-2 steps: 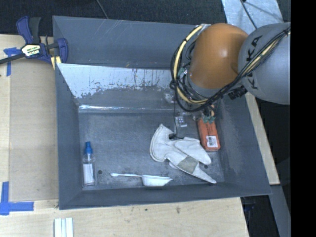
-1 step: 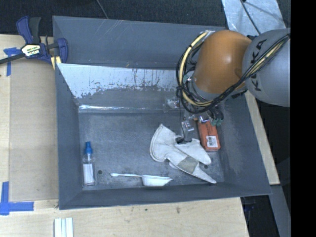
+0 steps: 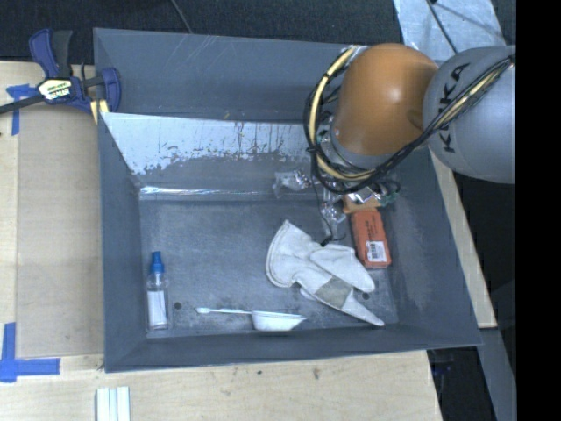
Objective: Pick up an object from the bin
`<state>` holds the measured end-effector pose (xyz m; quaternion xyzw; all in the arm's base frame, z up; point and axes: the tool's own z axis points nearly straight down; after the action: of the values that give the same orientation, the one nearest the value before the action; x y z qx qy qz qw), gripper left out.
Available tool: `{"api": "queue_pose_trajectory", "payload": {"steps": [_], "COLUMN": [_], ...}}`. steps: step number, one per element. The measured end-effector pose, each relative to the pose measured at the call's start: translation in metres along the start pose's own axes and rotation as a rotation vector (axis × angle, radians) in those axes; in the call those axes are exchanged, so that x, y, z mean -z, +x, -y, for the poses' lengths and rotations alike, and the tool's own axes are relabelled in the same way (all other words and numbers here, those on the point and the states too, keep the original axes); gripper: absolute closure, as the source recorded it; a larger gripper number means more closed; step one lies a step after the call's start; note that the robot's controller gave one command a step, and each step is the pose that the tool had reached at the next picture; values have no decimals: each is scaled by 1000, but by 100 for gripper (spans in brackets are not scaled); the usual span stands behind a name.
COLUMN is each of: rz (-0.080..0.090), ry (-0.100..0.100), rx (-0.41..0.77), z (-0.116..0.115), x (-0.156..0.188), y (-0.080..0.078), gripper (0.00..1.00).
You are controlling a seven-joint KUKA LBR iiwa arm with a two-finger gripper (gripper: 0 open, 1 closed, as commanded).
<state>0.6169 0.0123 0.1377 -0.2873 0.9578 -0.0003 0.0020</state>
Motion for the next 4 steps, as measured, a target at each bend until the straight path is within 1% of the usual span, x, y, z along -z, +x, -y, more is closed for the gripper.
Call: {"api": "queue_pose_trajectory", "payload": {"steps": [1, 2, 4], "rz": [0, 2, 3], "ry": [0, 2, 2], "rx": [-147, 192, 190], "z": [-1, -12, -12], "x": [-45, -66, -65], "y": [0, -17, -17], "gripper": [0, 100, 100]}}
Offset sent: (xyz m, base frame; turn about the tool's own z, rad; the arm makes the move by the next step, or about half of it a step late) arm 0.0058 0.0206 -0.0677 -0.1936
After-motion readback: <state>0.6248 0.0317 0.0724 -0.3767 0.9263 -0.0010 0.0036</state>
